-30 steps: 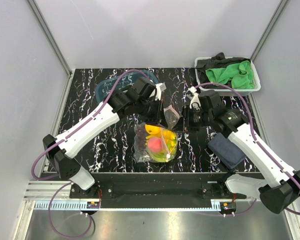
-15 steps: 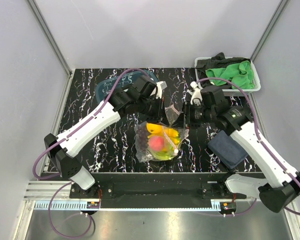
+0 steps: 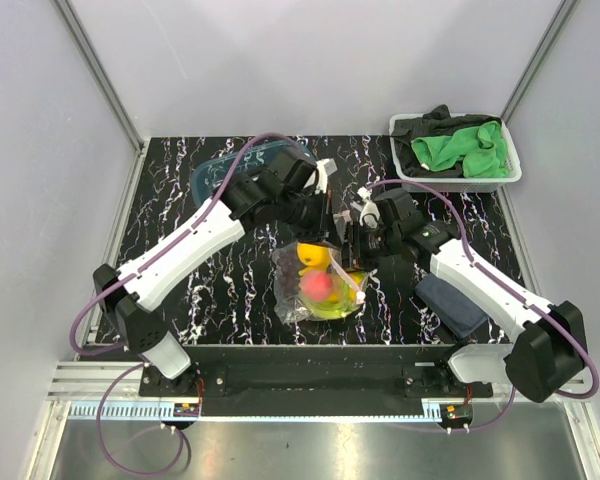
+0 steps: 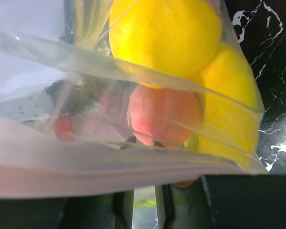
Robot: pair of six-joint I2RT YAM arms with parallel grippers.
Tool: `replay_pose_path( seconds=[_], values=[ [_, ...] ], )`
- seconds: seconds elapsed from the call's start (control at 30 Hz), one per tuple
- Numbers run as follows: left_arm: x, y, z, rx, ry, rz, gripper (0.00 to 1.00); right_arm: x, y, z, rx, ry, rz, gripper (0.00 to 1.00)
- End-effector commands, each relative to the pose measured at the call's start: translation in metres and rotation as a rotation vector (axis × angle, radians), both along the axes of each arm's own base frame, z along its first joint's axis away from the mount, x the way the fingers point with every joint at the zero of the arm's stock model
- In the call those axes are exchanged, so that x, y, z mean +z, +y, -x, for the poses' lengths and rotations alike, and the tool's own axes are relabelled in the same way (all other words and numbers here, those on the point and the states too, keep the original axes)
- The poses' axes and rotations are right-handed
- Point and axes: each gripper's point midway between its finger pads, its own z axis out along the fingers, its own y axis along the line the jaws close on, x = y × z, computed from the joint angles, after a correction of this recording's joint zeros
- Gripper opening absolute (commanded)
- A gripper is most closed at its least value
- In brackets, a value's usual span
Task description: Open the zip-top bag and remove the fake food
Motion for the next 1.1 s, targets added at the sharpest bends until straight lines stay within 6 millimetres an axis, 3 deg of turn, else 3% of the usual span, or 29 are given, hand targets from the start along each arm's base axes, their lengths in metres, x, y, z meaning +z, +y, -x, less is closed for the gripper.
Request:
replay_pose_path(
  seconds=[0.0, 0.13, 0.4, 0.5, 0.63, 0.8, 0.87, 1.07],
  values=[
    [0.038, -0.026, -0.014, -0.017, -0.064, 0.14, 0.0, 0.004, 0.012, 0.003, 0.041, -0.026, -0.09, 0.29],
    [0.039, -0.035, -0.021, -0.017, -0.068, 0.151, 0.0, -0.013, 0.012, 0.008, 0.045, 0.012, -0.101, 0.35],
    [0.015, -0.049, -0.022, -0.032, -0.017, 0.135, 0.0, -0.049, 0.013, 0.013, 0.026, 0.059, -0.12, 0.59],
    [0.007, -0.053, -0.02, -0.036, -0.001, 0.127, 0.0, -0.057, 0.018, 0.013, 0.024, 0.084, -0.166, 0.63],
    [-0.001, -0.06, -0.015, -0.051, 0.008, 0.12, 0.0, -0.057, 0.028, 0.008, 0.033, 0.062, -0.26, 0.8],
    [-0.019, -0.061, -0.008, -0.054, 0.028, 0.087, 0.0, -0.051, 0.032, 0.003, 0.044, 0.018, -0.291, 0.91],
    [-0.02, -0.059, -0.005, -0.052, 0.021, 0.083, 0.0, -0.049, 0.03, 0.0, 0.025, 0.007, -0.289, 0.92],
    [-0.021, -0.049, 0.002, -0.031, 0.013, 0.079, 0.0, -0.047, 0.001, -0.019, -0.124, -0.021, -0.256, 0.91]
  ],
)
